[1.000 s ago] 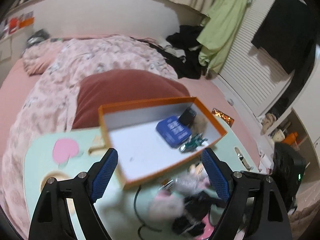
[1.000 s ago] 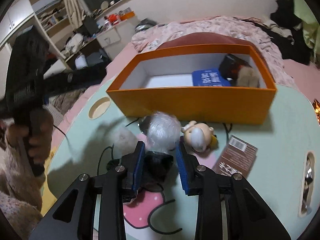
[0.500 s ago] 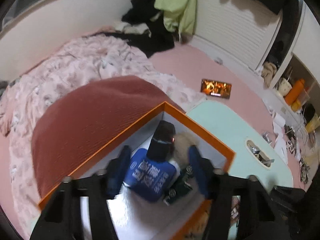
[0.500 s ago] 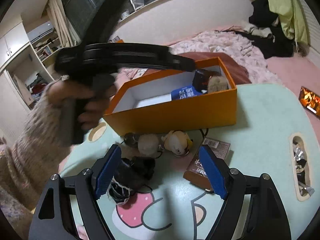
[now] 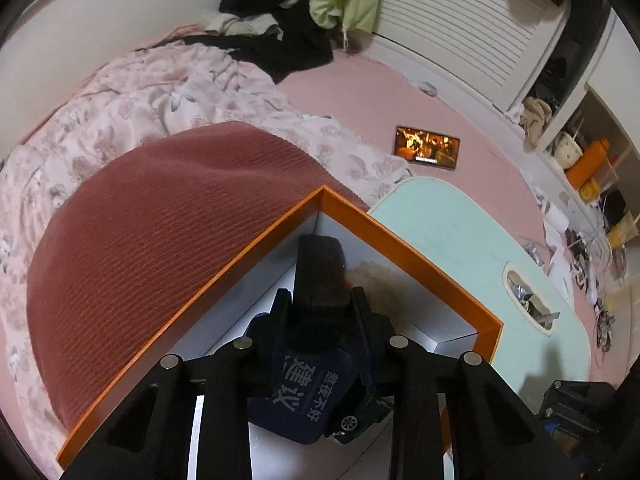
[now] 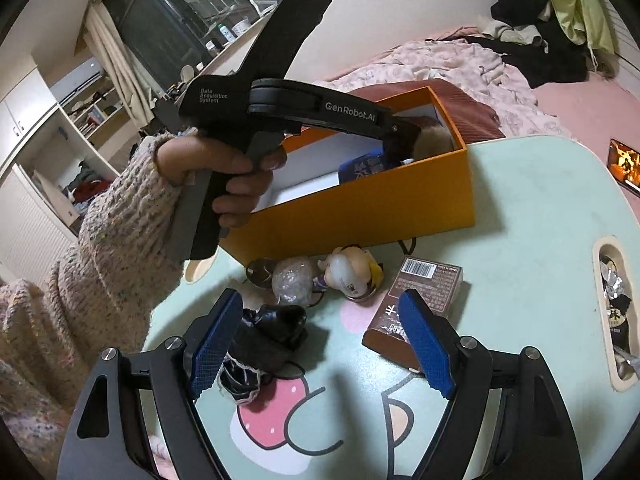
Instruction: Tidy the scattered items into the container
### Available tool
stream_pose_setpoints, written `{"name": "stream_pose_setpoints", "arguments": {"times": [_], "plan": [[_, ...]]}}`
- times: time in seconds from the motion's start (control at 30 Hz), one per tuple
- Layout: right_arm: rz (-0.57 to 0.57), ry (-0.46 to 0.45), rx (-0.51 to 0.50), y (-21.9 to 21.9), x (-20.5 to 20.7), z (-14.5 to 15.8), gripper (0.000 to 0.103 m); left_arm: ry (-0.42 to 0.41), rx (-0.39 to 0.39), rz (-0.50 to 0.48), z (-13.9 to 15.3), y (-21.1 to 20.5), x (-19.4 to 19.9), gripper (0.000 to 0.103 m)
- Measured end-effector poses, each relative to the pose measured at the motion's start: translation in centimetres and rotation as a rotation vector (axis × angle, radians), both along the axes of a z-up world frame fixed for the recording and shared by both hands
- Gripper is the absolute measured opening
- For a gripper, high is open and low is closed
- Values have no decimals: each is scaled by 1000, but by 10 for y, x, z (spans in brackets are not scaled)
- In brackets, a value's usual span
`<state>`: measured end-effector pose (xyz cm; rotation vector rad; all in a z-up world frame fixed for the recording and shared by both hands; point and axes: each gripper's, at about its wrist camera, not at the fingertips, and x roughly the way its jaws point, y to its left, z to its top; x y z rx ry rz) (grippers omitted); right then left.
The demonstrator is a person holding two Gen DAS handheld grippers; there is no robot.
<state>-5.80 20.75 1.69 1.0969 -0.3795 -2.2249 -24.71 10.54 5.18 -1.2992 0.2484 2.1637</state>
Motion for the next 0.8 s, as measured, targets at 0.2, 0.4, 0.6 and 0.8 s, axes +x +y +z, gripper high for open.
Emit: {"name": "stream_pose_setpoints", "arguments": {"times": [0.2, 0.4, 0.6, 0.8], "plan": [[1, -4, 2, 2, -1, 0, 80, 59, 155, 36, 38, -26, 20, 26], [3, -5, 6, 3, 0, 1, 80, 128, 304, 67, 86, -72, 71, 26], [8, -16, 16, 0, 0, 2, 80, 92, 383, 147, 73, -122, 128, 26], [10, -22, 29, -5, 0, 7, 80, 20, 484, 241, 42, -151, 153, 26]]}}
